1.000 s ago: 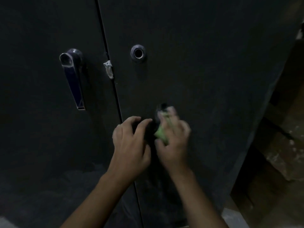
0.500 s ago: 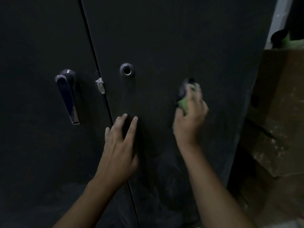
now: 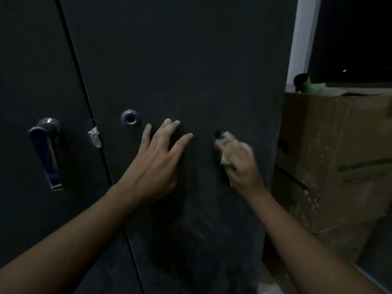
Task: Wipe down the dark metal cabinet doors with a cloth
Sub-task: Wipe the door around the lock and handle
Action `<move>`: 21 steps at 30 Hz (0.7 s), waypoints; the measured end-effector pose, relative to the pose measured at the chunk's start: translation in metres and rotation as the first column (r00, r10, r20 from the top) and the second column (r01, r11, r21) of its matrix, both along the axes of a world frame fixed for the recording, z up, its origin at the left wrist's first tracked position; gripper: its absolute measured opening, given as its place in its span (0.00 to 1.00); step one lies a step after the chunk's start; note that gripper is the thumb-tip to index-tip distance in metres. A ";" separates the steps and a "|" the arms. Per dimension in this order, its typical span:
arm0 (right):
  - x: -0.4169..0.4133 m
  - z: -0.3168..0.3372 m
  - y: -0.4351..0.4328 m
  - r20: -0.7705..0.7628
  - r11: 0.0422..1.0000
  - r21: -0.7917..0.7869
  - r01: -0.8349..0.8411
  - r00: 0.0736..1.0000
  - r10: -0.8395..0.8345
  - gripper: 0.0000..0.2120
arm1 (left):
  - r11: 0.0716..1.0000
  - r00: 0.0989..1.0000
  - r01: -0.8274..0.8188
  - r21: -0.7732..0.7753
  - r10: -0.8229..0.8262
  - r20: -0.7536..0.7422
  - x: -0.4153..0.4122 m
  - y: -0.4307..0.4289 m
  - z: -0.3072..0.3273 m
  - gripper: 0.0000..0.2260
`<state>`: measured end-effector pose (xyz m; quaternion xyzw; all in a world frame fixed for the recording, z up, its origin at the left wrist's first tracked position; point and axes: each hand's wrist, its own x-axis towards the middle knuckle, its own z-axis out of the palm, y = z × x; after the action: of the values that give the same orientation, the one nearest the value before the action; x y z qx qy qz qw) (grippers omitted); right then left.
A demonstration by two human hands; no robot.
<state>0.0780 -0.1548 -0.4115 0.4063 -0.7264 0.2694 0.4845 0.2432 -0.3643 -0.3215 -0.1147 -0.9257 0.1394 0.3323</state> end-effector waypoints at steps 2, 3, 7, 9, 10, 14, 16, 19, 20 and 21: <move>-0.002 0.033 -0.002 0.186 0.959 -0.264 0.098 0.981 -0.049 0.33 | 0.992 0.999 -0.021 -0.123 0.017 -0.033 -0.014 0.003 0.004 0.36; -0.003 0.052 -0.004 0.243 0.915 -0.375 0.148 0.968 -0.057 0.33 | 0.985 0.998 -0.028 -0.171 0.019 -0.054 -0.021 0.005 0.006 0.34; -0.022 0.131 0.007 0.286 0.764 -0.613 0.198 0.958 -0.019 0.30 | 0.978 0.991 -0.049 -0.202 0.022 -0.132 -0.041 0.014 0.012 0.30; -0.035 0.145 0.022 0.292 0.772 -0.602 0.202 0.956 -0.023 0.28 | 0.975 0.985 -0.065 -0.214 0.029 -0.167 -0.045 0.015 0.010 0.30; -0.038 0.144 0.029 0.298 0.785 -0.586 0.202 0.954 -0.023 0.28 | 0.973 0.983 -0.068 -0.222 0.027 -0.183 -0.047 0.016 0.007 0.30; -0.045 0.118 0.040 0.363 0.735 -0.621 0.271 0.931 -0.036 0.28 | 0.968 0.967 -0.064 -0.241 0.000 -0.256 -0.050 0.016 -0.001 0.30; -0.044 0.095 0.039 0.412 0.688 -0.650 0.323 0.910 -0.038 0.28 | 0.969 0.959 -0.054 -0.241 -0.017 -0.282 -0.052 0.016 -0.004 0.30; -0.040 0.046 0.034 0.490 0.648 -0.664 0.373 0.872 0.002 0.27 | 0.968 0.955 -0.048 -0.248 -0.028 -0.296 -0.054 0.016 -0.009 0.30; -0.038 0.029 0.033 0.532 0.628 -0.668 0.400 0.847 0.026 0.27 | 0.966 0.954 -0.056 -0.253 -0.024 -0.300 -0.055 0.016 -0.010 0.30; -0.036 0.014 0.032 0.574 0.605 -0.670 0.430 0.817 0.056 0.27 | 0.963 0.952 -0.067 -0.259 -0.016 -0.305 -0.056 0.016 -0.012 0.30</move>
<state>0.0419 -0.1227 -0.3976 -0.0190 -0.6831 0.6029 0.4117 0.1875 -0.3488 -0.3330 -0.1235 -0.8375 0.2829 0.4508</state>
